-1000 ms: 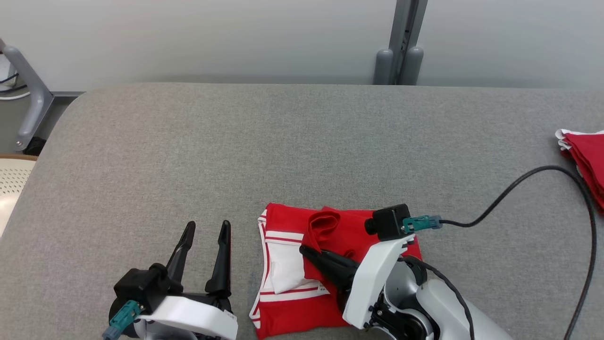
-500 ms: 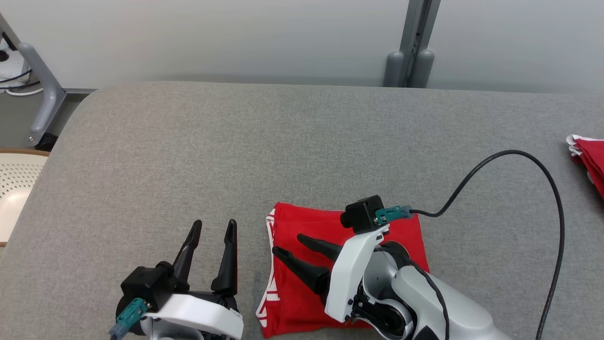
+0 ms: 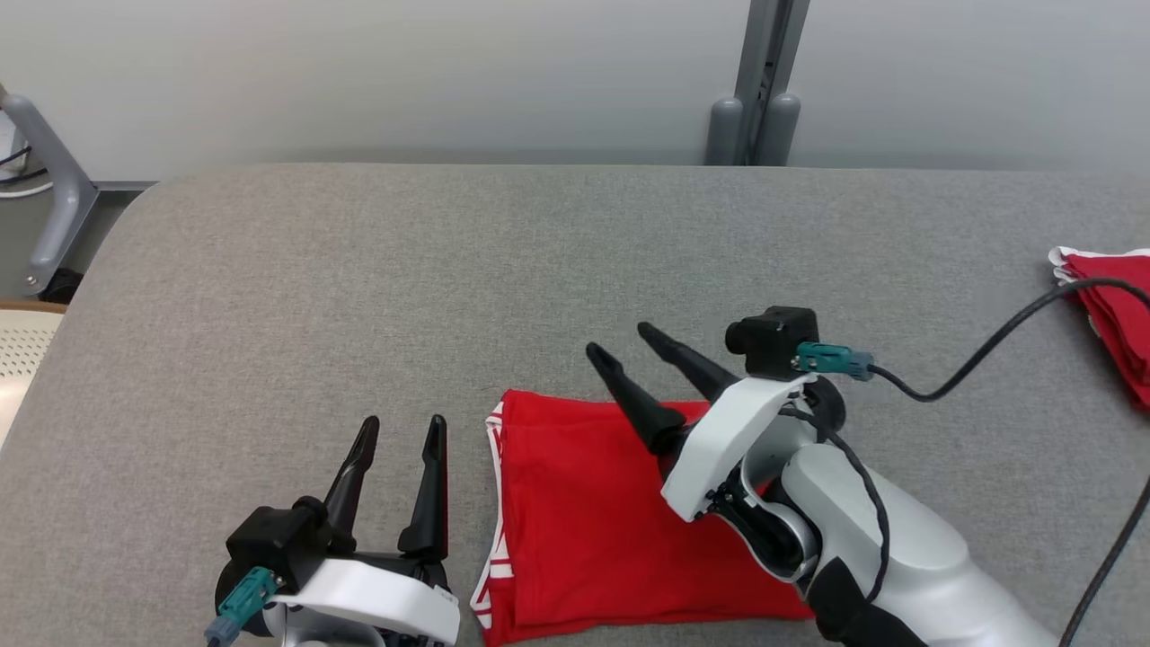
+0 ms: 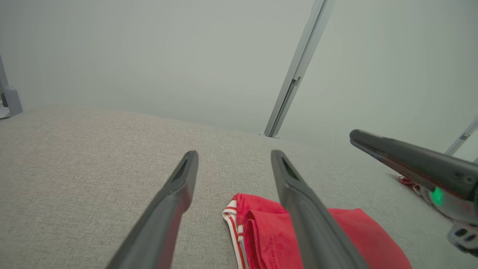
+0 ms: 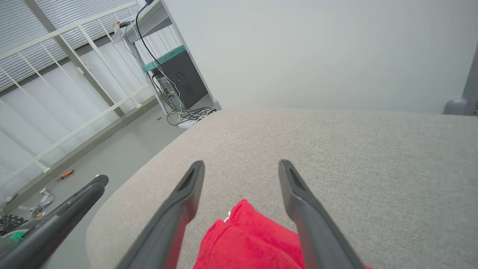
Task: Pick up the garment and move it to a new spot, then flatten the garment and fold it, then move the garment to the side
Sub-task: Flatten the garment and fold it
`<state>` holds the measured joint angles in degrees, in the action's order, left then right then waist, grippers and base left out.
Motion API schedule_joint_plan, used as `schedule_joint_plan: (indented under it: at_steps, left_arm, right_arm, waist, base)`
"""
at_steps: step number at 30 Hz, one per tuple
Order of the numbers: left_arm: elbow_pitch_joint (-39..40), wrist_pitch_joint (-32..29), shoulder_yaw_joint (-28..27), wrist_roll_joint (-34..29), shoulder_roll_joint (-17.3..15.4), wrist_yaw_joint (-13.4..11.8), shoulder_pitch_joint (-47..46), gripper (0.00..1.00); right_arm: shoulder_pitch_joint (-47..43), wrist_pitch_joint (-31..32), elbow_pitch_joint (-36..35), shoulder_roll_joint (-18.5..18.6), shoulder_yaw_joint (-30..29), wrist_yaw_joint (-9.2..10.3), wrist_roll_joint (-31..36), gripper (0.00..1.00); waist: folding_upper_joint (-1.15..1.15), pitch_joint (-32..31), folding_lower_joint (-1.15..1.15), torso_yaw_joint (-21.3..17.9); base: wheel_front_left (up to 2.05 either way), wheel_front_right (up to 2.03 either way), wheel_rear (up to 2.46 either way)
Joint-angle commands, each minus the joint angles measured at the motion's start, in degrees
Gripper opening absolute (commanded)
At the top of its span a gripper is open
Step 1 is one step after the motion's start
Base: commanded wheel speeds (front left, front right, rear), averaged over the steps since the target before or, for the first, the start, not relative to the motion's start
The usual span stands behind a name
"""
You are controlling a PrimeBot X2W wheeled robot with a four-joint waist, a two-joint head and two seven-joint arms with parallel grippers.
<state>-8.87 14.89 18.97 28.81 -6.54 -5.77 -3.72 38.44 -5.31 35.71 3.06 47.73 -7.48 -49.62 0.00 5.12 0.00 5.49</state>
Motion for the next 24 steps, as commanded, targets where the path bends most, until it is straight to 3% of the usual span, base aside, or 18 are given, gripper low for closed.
schedule_joint_plan:
  at_steps: [1, 5, 10, 17, 24]
  left_arm:
    - [0.2, 0.2, -0.2, -0.4, -0.3, 0.0, -0.1, 1.0]
    - [0.2, 0.2, 0.1, -0.7, -0.2, 0.0, -0.1, 1.0]
    - [0.1, 0.3, -0.1, -1.3, -0.2, 0.1, -0.9, 1.0]
    - [-0.3, 0.3, -1.3, -3.4, -0.4, -0.7, -1.3, 1.0]
    - [0.3, 0.3, -3.9, -5.2, 0.4, -0.6, 0.9, 1.0]
  right_arm:
    - [0.3, -2.2, 0.6, 0.9, -1.0, -0.03, 1.7, 1.0]
    - [-1.0, -7.2, 1.9, 2.3, -3.9, -0.03, 6.9, 1.0]
    - [-6.1, -9.9, 0.1, 3.5, -13.5, -0.03, 15.9, 1.0]
    - [-19.1, -9.9, -13.4, 1.4, -33.2, -0.03, 30.8, 1.0]
    - [-29.6, -9.9, -23.1, 0.0, -41.4, -0.03, 34.9, 1.0]
  waist:
    - [0.0, -0.1, 0.0, -0.6]
    - [0.0, -0.4, 0.0, -1.5]
    - [0.0, -0.8, 0.0, -2.4]
    - [0.0, -1.3, 0.0, -3.2]
    - [0.0, -2.1, 0.0, -3.6]
  base:
    - [0.0, 0.0, 0.0]
    - [0.0, 0.0, 0.0]
    - [0.0, 0.0, 0.0]
    - [0.0, 0.0, 0.0]
    - [0.0, 0.0, 0.0]
